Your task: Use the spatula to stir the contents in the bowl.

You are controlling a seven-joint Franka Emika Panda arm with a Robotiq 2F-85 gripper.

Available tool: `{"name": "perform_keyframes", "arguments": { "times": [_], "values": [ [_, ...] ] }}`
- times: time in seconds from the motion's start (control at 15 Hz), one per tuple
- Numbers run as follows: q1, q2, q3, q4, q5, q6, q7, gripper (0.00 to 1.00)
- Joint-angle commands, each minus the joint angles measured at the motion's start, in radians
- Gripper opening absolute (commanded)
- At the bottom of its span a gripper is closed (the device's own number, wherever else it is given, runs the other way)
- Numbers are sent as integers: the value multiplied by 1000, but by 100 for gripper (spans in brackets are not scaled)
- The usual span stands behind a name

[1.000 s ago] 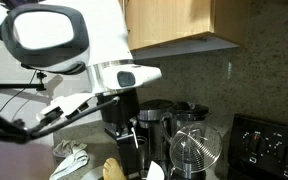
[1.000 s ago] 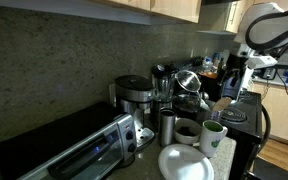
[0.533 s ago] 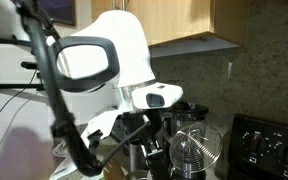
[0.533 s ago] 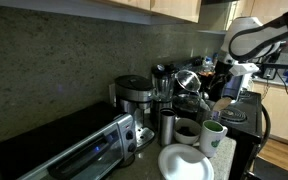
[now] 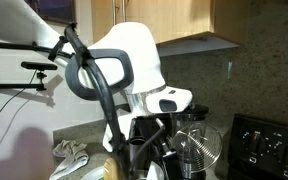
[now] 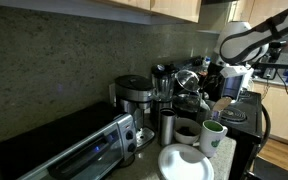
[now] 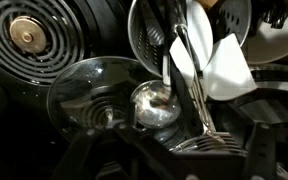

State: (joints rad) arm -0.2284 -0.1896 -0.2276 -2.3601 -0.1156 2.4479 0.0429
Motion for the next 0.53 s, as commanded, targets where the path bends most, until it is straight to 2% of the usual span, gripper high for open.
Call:
{"name": "perform_keyframes", "arguments": {
  "times": [0.0,0.33,0.47],
  "values": [
    [3,14,-1,15,30,21,-30,58],
    [2,4,-1,4,25,27,-34,18],
    [2,-1,-1,0,24,28,-36,5]
  ]
}}
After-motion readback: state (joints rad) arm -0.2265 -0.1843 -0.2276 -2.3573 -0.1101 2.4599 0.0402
